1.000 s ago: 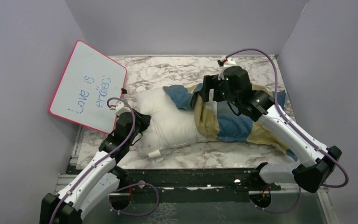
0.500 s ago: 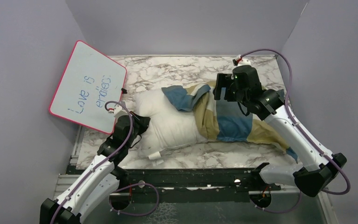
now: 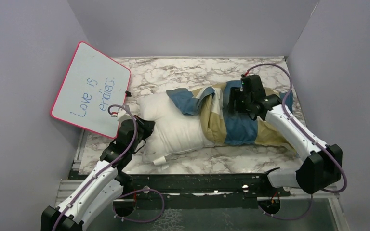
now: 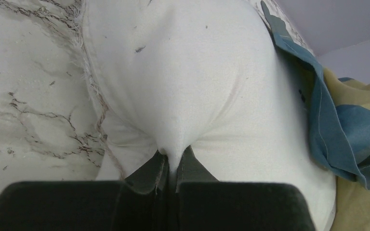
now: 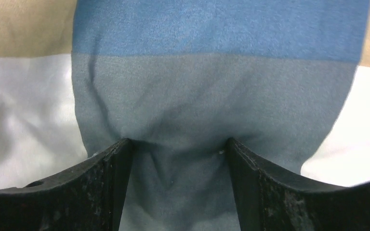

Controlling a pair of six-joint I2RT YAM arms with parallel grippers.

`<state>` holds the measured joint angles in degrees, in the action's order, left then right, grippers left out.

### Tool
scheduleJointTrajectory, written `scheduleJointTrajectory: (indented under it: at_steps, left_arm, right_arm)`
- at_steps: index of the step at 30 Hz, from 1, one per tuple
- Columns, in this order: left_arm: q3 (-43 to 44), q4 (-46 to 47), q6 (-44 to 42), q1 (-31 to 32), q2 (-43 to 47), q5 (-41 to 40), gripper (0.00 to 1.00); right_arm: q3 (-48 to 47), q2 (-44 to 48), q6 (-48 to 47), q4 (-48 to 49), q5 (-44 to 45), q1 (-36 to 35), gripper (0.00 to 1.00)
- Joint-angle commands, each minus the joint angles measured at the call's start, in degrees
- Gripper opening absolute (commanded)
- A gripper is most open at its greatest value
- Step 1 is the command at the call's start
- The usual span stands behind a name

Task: Put the pillow into the pillowcase
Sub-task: Stuff the pillow into the pillowcase.

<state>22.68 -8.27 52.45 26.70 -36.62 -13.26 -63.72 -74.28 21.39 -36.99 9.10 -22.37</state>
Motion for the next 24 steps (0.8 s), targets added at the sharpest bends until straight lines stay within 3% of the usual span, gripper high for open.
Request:
scheduleJointTrajectory:
  at_steps: [1, 3, 4, 5, 8, 12, 18, 20, 21, 23, 24]
  left_arm:
    - [-0.1, 3.5, -1.5, -0.4, -0.7, 0.1, 0.0]
    - [-0.1, 3.9, -1.4, -0.4, -1.2, 0.1, 0.0]
    - [-0.3, 4.6, -1.2, -0.4, -1.4, 0.1, 0.0]
    - [-0.5, 5.6, -1.2, -0.4, -1.5, -0.1, 0.0]
    - [-1.0, 10.0, -1.9, -0.4, -2.6, -3.0, 0.0]
    - [1.2, 18.5, -4.4, -0.4, -9.7, -5.4, 0.0]
    - [9.0, 28.4, -6.7, -0.5, -26.0, -2.4, 0.0]
    - [12.2, 29.2, -8.3, -0.5, -29.0, -1.2, 0.0]
    - [13.3, 29.1, -9.1, -0.6, -29.5, -0.4, 0.0]
    - [14.1, 27.5, -10.0, -0.8, -28.7, 0.7, 0.13]
    - [14.5, 24.8, -10.0, -0.9, -27.6, 0.6, 0.26]
  right_arm:
    - [-2.8, -8.4, -6.5, 6.6, -11.4, 0.0, 0.55]
    - [-8.6, -11.9, -10.0, 7.1, -12.6, 0.0, 0.14]
    - [-10.8, -13.1, -11.7, 8.9, -13.7, 0.0, 0.03]
    - [-12.3, -13.9, -13.2, 11.6, -15.7, 0.0, 0.0]
    - [-15.2, -16.4, -15.3, 20.1, -21.4, 0.0, 0.0]
    - [-19.8, -21.5, -18.2, 27.2, -21.5, 0.0, 0.0]
    - [-37.2, -33.6, -23.8, 22.3, -15.9, 0.9, 0.0]
    - [-45.4, -36.3, -22.5, 15.5, -14.0, 0.9, 0.09]
    - [-48.7, -37.1, -21.7, 10.7, -13.6, 0.9, 0.19]
    - [-50.6, -36.4, -17.8, 3.1, -13.3, 0.9, 0.38]
    - [-48.2, -34.3, -16.6, 1.9, -13.6, 0.9, 0.45]
